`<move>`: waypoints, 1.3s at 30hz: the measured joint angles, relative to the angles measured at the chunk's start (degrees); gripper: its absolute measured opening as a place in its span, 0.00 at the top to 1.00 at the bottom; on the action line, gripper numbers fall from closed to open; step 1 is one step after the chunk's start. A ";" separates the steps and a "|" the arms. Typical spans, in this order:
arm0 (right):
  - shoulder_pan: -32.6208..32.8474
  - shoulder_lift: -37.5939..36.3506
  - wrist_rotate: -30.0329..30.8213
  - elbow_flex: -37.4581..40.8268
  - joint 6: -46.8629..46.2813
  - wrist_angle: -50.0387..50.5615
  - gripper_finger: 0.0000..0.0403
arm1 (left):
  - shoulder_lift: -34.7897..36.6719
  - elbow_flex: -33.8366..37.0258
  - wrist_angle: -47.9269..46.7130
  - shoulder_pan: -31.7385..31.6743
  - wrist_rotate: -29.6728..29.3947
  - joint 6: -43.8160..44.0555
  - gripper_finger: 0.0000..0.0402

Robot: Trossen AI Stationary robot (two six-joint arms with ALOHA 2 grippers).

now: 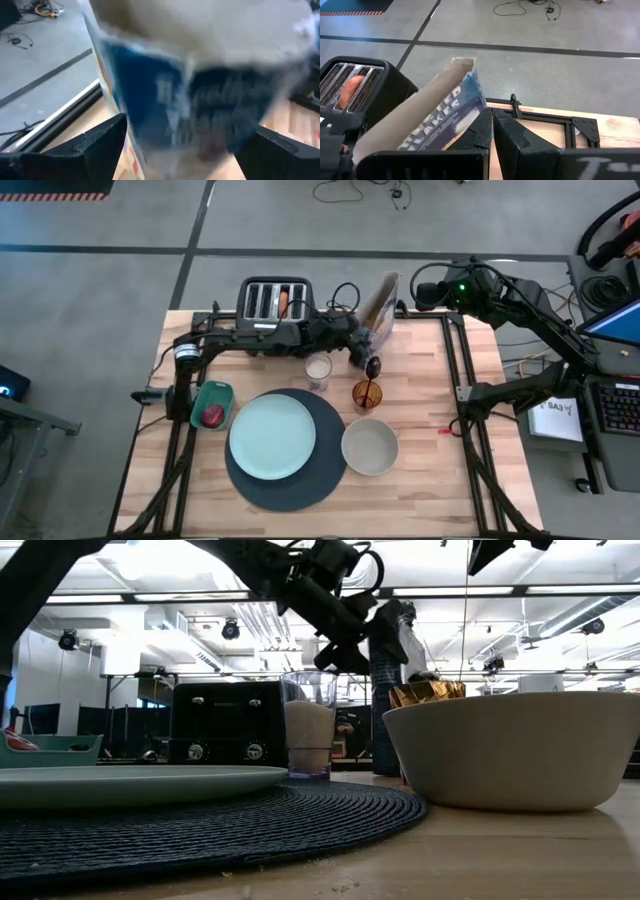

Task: Arrange a breakfast setting
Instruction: Pour the cereal into the gray bowl

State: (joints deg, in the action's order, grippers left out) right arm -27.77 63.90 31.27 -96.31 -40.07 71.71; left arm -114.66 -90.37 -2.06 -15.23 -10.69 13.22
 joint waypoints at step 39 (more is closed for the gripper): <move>0.02 -0.28 -6.04 0.04 7.77 0.50 0.98 | 5.70 0.22 6.98 -7.61 8.13 3.55 1.00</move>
State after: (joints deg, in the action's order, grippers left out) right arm -27.75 63.62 25.23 -96.27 -32.30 72.21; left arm -108.96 -90.15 4.91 -22.85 -2.55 16.77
